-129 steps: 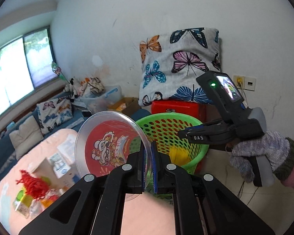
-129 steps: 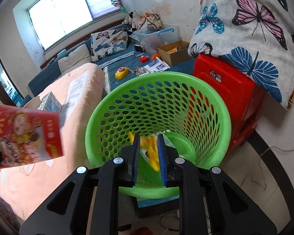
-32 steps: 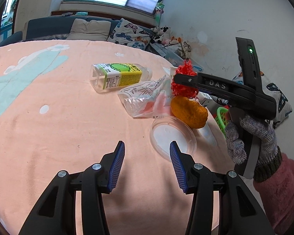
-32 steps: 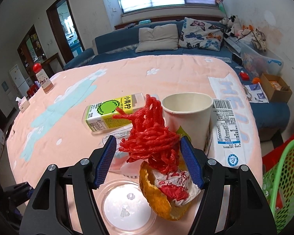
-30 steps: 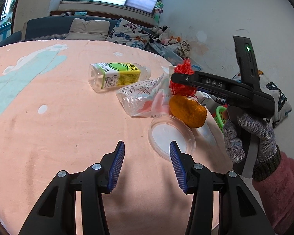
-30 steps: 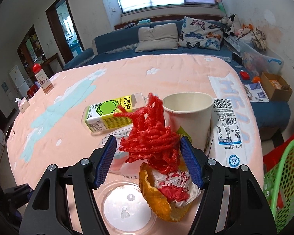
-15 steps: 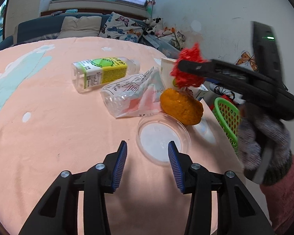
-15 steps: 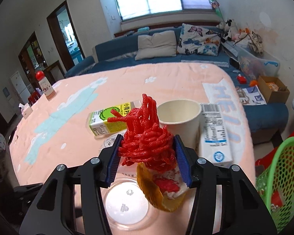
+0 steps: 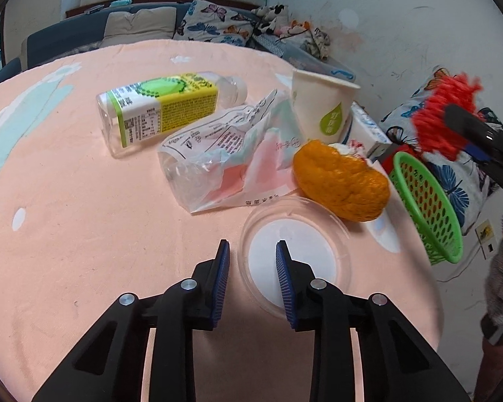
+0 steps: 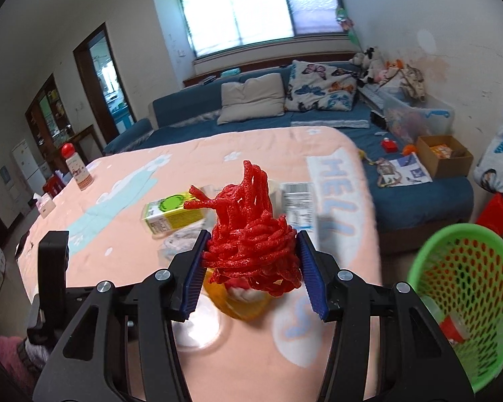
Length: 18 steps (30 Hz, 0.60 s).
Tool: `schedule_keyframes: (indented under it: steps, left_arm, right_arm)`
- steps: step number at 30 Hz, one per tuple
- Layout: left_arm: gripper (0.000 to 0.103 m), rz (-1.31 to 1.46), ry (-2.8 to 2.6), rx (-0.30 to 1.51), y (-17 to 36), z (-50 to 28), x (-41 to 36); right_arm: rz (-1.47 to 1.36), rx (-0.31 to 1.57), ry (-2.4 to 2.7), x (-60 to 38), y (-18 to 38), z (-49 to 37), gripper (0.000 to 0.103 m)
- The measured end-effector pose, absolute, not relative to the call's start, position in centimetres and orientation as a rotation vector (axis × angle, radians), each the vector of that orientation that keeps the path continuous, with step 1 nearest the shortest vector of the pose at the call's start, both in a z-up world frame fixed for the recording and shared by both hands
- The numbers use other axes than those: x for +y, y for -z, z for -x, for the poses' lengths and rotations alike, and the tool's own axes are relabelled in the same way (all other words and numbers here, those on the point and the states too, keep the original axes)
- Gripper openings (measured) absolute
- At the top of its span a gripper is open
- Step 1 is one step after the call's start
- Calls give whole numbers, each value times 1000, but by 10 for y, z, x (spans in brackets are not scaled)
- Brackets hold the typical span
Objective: Collect trash
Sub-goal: 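Carry the shredded paper over the basket with the right gripper while the left grasps the clear lid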
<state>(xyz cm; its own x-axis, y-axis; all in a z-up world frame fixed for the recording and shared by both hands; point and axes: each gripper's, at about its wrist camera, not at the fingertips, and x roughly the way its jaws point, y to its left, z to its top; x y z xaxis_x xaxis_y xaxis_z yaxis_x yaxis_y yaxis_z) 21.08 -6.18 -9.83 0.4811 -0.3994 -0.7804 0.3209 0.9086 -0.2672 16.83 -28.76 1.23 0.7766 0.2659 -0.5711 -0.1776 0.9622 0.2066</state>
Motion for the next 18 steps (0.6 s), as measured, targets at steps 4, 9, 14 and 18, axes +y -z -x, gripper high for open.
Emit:
schedule_keyframes:
  steps: [4,9,14,18]
  left_arm:
    - [22,89,431,994,105,-213,-64]
    - [17,63,413,994,106,-215,-70]
    - [11,62,390,994,106,-216,-71]
    - [5,76,368,995,103,-215,-67]
  right_arm:
    - [-159,637,-193,-310,-9,-156,52]
    - [-188,648,-138,-336,-1,-143,52]
    - [-212,658,-97,-353,7,-131,52]
    - [-227,668,-75,-364,12,-123,53]
